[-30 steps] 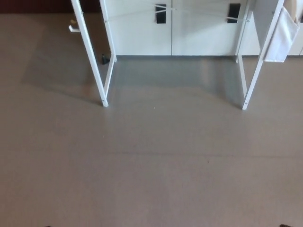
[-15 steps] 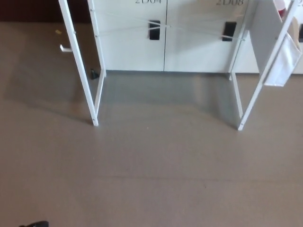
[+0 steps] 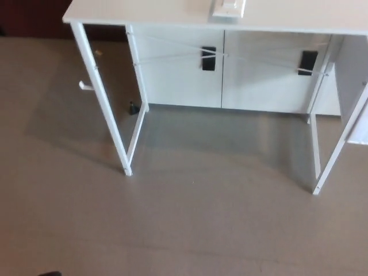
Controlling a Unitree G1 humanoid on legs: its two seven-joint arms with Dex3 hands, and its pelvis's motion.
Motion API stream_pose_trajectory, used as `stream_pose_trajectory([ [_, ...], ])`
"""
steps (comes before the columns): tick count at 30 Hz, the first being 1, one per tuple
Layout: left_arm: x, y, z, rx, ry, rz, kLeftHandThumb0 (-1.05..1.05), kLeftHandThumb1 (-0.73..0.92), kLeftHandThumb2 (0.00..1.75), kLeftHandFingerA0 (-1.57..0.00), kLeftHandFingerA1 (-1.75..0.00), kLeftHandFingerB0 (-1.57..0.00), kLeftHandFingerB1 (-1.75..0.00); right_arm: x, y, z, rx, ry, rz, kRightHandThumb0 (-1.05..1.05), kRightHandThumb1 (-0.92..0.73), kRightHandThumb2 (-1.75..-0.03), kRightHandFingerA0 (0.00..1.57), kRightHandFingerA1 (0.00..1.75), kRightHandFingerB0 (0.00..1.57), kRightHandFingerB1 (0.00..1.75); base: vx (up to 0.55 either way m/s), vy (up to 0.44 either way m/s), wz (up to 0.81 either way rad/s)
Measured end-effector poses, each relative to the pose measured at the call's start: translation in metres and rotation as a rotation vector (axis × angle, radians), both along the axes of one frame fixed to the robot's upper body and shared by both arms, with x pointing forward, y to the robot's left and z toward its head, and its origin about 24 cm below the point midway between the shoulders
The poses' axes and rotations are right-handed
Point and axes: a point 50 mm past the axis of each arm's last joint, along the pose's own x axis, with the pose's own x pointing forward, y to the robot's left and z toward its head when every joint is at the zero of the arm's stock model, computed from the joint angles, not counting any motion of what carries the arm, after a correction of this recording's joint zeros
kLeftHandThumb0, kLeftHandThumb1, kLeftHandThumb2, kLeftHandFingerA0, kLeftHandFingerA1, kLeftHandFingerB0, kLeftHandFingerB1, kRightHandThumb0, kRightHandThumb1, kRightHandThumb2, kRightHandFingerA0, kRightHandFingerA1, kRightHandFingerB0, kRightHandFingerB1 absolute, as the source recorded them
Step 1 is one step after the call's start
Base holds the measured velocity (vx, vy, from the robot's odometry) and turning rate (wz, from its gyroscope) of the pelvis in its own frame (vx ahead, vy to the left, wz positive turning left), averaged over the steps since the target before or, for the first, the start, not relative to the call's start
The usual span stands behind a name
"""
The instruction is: The robot walk towards a table in front and then clicks the light switch button using the right hand's index finger
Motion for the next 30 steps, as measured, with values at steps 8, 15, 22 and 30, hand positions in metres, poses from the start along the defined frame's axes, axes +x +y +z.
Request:
stream_pose_trajectory([
  [8, 0.0035, 0.0011, 0.002, 0.006, -0.005, -0.014, -0.34, 0.67, 0.59, -0.43, -0.44, -0.4, -0.38, 0.003, 0.0029, 0.0002, -0.009, -0.011, 0.02, -0.11, -0.52, -0.91, 0.39, 0.62, 0.11, 0.49, 0.4, 0.06, -0.21],
  [15, 0.0039, 0.0032, 0.0026, 0.017, 0.0, -0.023, -0.34, 0.67, 0.59, -0.43, -0.44, -0.4, -0.38, -0.0008, 0.0037, -0.0026, -0.006, 0.003, 0.02, -0.1, -0.55, -0.94, 0.37, 0.62, 0.11, 0.5, 0.32, -0.003, 0.1],
  [22, 0.0058, 0.0003, 0.0028, 0.014, -0.001, -0.039, -0.34, 0.67, 0.59, -0.43, -0.43, -0.39, -0.38, -0.0007, 0.0028, -0.0028, -0.01, 0.001, 0.029, -0.11, -0.54, -0.93, 0.37, 0.61, 0.1, 0.49, 0.36, -0.171, 0.23],
  [30, 0.0029, -0.0008, 0.0014, 0.01, 0.01, -0.043, -0.34, 0.66, 0.59, -0.44, -0.44, -0.39, -0.38, -0.0015, 0.0032, -0.0025, -0.013, -0.003, 0.037, -0.12, -0.54, -0.93, 0.4, 0.62, 0.12, 0.49, 0.17, -0.09, -0.02],
])
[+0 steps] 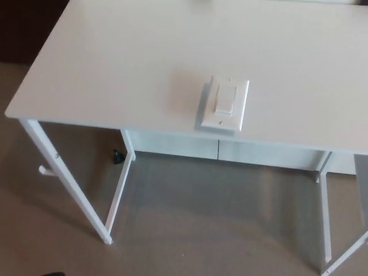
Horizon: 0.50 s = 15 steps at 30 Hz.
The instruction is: The robot walk towards a table in front and then clicks the light switch button using the right hand's index finger
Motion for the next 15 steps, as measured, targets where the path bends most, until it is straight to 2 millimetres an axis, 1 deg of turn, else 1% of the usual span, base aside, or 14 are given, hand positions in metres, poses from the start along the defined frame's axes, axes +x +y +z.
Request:
stream_pose_trajectory([
  [5, 0.0002, -0.0003, -0.0004, -0.002, 0.002, -0.003, -0.35, 0.67, 0.6, -0.45, -0.44, -0.39, -0.38, -0.004, -0.0007, -0.0018, -0.001, 0.012, -0.002, -0.11, -0.54, -0.93, 0.39, 0.62, 0.12, 0.49, 0.11, 0.079, 0.01],
  [6, 0.0, -0.0001, -0.0013, -0.002, 0.008, -0.003, -0.34, 0.67, 0.59, -0.45, -0.44, -0.39, -0.38, -0.0041, 0.0, -0.0022, 0.001, 0.013, -0.003, -0.11, -0.54, -0.93, 0.39, 0.61, 0.12, 0.49, 0.28, 0.105, 0.68],
  [8, 0.0013, 0.0009, -0.0002, 0.002, 0.003, -0.006, -0.33, 0.67, 0.6, -0.45, -0.44, -0.39, -0.39, -0.0032, 0.0009, -0.0018, 0.001, 0.009, 0.003, -0.12, -0.54, -0.93, 0.39, 0.61, 0.11, 0.49, 0.29, 0.104, -0.09],
  [10, 0.0017, 0.0032, 0.001, 0.01, 0.003, -0.008, -0.35, 0.66, 0.6, -0.45, -0.44, -0.39, -0.38, -0.0011, 0.0029, -0.0011, 0.004, 0.0, 0.013, -0.12, -0.53, -0.92, 0.39, 0.62, 0.12, 0.49, 0.08, 0.079, 0.08],
  [12, 0.0003, 0.0035, 0.0006, 0.012, 0.008, -0.009, -0.35, 0.66, 0.59, -0.47, -0.44, -0.4, -0.38, -0.0015, 0.0032, -0.0012, 0.005, 0.001, 0.015, -0.1, -0.54, -0.94, 0.37, 0.61, 0.12, 0.5, 0.06, 0.016, 0.1],
  [15, 0.0002, 0.0035, 0.0005, 0.014, 0.01, -0.012, -0.34, 0.67, 0.59, -0.47, -0.44, -0.4, -0.38, -0.0012, 0.0035, -0.0015, 0.007, 0.0, 0.018, -0.1, -0.54, -0.93, 0.38, 0.62, 0.12, 0.5, 0.08, -0.035, 0.1],
])
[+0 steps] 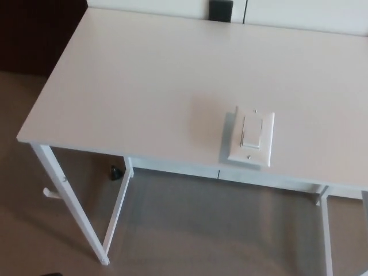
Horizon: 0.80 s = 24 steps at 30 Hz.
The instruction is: The robot walk towards a table in front and then clicks the light switch button using the right hand's index finger
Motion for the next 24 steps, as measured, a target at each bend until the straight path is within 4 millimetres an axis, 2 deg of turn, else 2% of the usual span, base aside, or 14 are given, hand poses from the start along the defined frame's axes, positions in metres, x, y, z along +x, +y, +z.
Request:
stream_pose_trajectory([
  [4, -0.0004, -0.0003, -0.0003, 0.001, 0.004, -0.006, -0.32, 0.67, 0.59, -0.47, -0.44, -0.41, -0.38, 0.0, 0.0004, -0.0004, 0.0, -0.001, 0.004, -0.11, -0.53, -0.93, 0.38, 0.62, 0.13, 0.5, 0.02, -0.146, 0.11],
  [16, 0.0005, -0.004, -0.001, -0.007, 0.002, -0.016, -0.32, 0.67, 0.59, -0.48, -0.43, -0.42, -0.38, 0.0036, -0.0036, 0.0009, -0.031, 0.003, 0.045, -0.12, -0.52, -0.92, 0.39, 0.62, 0.13, 0.5, 0.02, 0.007, 0.01],
  [24, 0.0003, -0.002, 0.0003, 0.005, 0.002, -0.018, -0.31, 0.69, 0.6, -0.47, -0.43, -0.41, -0.38, 0.0048, -0.0004, 0.0013, -0.035, 0.001, 0.072, -0.13, -0.52, -0.93, 0.39, 0.62, 0.14, 0.5, 0.04, 0.097, 0.09],
])
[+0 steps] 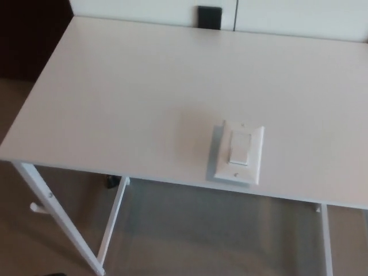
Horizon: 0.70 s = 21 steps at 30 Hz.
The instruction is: The robot walk towards a table in front and then clicks the light switch button using the right hand's index finger
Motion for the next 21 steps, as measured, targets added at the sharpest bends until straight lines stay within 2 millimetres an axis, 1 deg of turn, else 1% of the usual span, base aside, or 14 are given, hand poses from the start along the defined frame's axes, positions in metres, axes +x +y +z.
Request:
stream_pose_trajectory([
  [7, -0.0034, -0.0001, -0.0001, 0.0, 0.006, 0.0, -0.33, 0.67, 0.59, -0.47, -0.43, -0.41, -0.38, 0.001, -0.0001, 0.0003, -0.005, -0.001, 0.009, -0.12, -0.53, -0.93, 0.39, 0.62, 0.13, 0.5, 0.01, -0.001, 0.04],
  [8, -0.0043, 0.0001, -0.0003, 0.0, 0.008, 0.001, -0.33, 0.66, 0.59, -0.48, -0.43, -0.41, -0.38, 0.0012, 0.0, 0.0005, -0.006, -0.001, 0.011, -0.12, -0.72, -0.6, 0.46, 0.55, 0.2, 0.4, 0.0, 0.0, 0.0],
  [9, -0.0047, 0.0001, -0.0004, 0.0, 0.009, 0.002, -0.32, 0.68, 0.6, -0.48, -0.43, -0.41, -0.38, 0.0014, -0.0001, 0.0006, -0.006, -0.002, 0.011, -0.11, -0.53, -0.93, 0.38, 0.62, 0.13, 0.5, 0.0, 0.0, 0.0],
  [13, -0.0051, 0.0001, -0.0005, -0.002, 0.008, 0.007, -0.33, 0.68, 0.6, -0.47, -0.43, -0.42, -0.39, 0.0021, -0.0003, 0.0008, -0.007, -0.003, 0.013, -0.12, -0.53, -0.93, 0.39, 0.62, 0.13, 0.5, 0.0, 0.0, 0.0],
  [21, 0.0009, 0.004, 0.001, -0.005, -0.005, 0.012, -0.32, 0.66, 0.6, -0.44, -0.43, -0.4, -0.39, 0.0088, 0.0012, 0.0032, -0.012, -0.017, 0.032, -0.12, -0.53, -0.93, 0.39, 0.62, 0.13, 0.5, 0.0, 0.0, 0.0],
])
